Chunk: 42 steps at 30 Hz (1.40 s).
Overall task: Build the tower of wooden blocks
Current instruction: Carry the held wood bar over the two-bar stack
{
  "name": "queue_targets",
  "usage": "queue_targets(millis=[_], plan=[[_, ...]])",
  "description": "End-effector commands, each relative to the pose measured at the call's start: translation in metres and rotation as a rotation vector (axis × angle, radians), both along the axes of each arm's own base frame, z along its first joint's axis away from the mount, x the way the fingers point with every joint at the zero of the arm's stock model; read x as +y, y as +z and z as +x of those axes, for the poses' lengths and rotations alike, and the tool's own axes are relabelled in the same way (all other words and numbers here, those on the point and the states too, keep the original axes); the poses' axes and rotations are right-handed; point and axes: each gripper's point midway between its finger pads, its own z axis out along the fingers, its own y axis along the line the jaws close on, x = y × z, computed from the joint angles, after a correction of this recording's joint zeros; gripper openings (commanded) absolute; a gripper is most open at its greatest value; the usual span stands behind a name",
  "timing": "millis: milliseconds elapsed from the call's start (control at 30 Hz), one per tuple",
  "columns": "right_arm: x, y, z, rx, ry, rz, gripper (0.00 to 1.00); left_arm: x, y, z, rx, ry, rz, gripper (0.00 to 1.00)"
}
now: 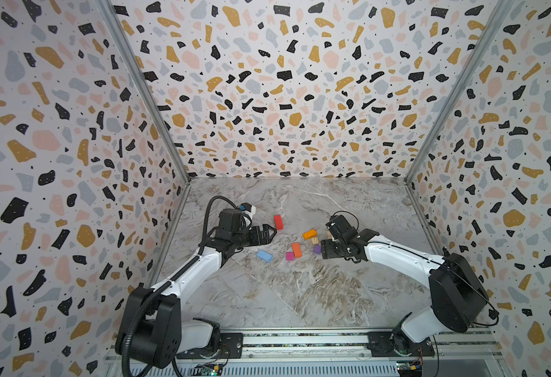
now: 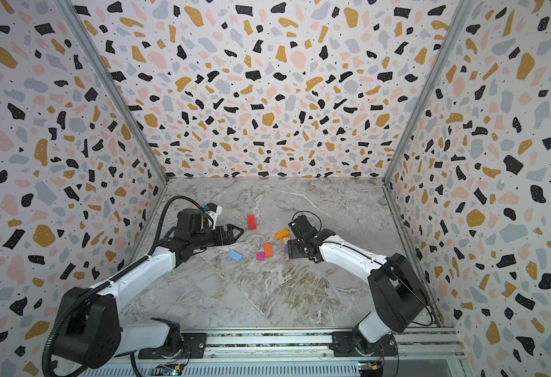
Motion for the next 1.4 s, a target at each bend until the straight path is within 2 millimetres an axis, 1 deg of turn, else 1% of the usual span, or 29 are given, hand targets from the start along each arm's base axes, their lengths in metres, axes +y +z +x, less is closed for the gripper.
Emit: queue_targets(millis=[0, 267, 500, 800, 1000, 1367], plan=[[-0.01, 0.003, 0.006, -0.05, -0.017, -0.007, 0.67, -0.006, 0.009, 0.002, -0.033, -0.02, -0.028, 1.0], [-0.023, -0.021, 0.01, -0.038, -0.047, -0.029, 0.67, -0.006, 0.009, 0.002, -0.033, -0.019, -0.025, 1.0], [-0.026, -0.039, 0.021, -0.022, -0.069, -0.031, 0.67, -0.004, 0.01, 0.002, -0.039, -0.013, -0.015, 1.0], [-0.031, -0.048, 0.036, -0.014, -0.081, -0.047, 0.67, -0.002, 0.013, 0.002, -0.052, -0.008, 0.0, 1.0], [-0.034, -0.057, 0.04, 0.002, -0.084, -0.057, 0.67, 0.0, 0.013, 0.001, -0.055, -0.006, 0.005, 1.0], [-0.032, -0.063, 0.05, 0.009, -0.082, -0.069, 0.67, 0.0, 0.015, 0.001, -0.062, -0.004, 0.008, 1.0]])
